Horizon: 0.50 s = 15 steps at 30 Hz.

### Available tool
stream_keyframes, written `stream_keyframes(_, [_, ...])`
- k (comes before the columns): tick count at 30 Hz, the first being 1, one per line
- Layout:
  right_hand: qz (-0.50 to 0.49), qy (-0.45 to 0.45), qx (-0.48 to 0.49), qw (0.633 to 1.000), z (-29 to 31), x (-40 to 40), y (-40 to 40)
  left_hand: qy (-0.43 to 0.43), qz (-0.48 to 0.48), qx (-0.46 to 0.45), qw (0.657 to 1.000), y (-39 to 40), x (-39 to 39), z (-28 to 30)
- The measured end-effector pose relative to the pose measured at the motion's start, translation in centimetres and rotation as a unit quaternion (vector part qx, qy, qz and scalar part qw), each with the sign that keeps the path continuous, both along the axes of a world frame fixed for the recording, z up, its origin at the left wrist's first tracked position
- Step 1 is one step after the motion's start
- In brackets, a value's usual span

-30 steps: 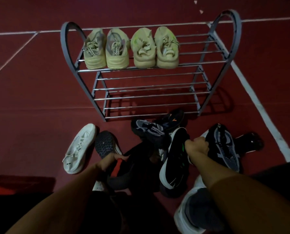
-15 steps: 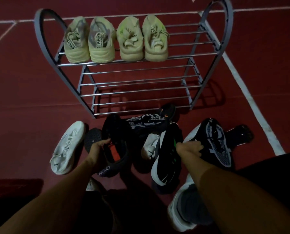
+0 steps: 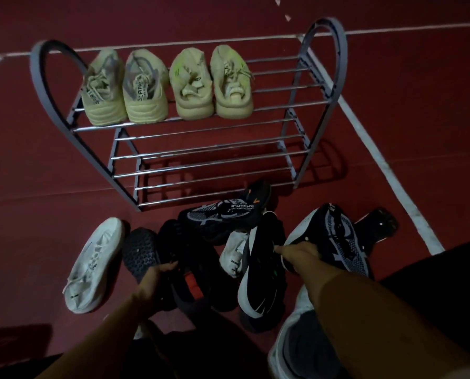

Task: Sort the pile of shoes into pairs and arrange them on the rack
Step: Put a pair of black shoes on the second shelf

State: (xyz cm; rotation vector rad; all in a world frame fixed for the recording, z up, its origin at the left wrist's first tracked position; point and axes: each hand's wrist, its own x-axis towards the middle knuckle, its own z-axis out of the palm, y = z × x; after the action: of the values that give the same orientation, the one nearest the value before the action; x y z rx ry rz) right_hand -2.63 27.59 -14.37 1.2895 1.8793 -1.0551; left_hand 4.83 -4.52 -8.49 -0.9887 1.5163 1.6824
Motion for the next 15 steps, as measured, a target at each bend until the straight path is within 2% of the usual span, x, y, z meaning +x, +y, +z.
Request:
stream_keyframes(2, [-0.084,0.063,-0.021,0.994,1.1,0.7,0.3,0.005,0.019,0.015,1.000,1.5,0.1,2.3])
stream_keyframes(4, [-0.155,0.120,-0.014,0.981,1.9,1.3,0.8,0.033,0.039,0.018,0.999,1.1,-0.2,0.2])
stream_keyframes(5, [-0.192,0.154,-0.062,0.967,2.4,1.6,1.1,0.043,0.057,0.034,0.997,0.8,-0.4,-0.5])
stream_keyframes(7, [-0.248,0.220,-0.236,0.913,2.7,2.2,1.3,0.046,0.073,0.034,0.996,1.0,-0.6,-0.6])
stream_keyframes(8, [-0.259,0.222,-0.306,0.889,3.2,2.6,1.1,0.037,0.076,0.050,0.995,1.1,-0.5,-0.8])
stream_keyframes(10, [-0.274,0.199,-0.385,0.859,3.7,3.2,0.7,0.042,0.067,0.052,0.996,1.4,-0.5,-0.5])
stream_keyframes(12, [-0.277,0.166,-0.406,0.855,4.3,3.5,0.6,0.050,0.071,0.053,0.995,1.8,-0.7,0.1])
stream_keyframes(15, [-0.235,0.130,-0.404,0.874,4.7,3.3,0.5,0.054,0.094,0.036,0.993,1.7,-0.9,0.2])
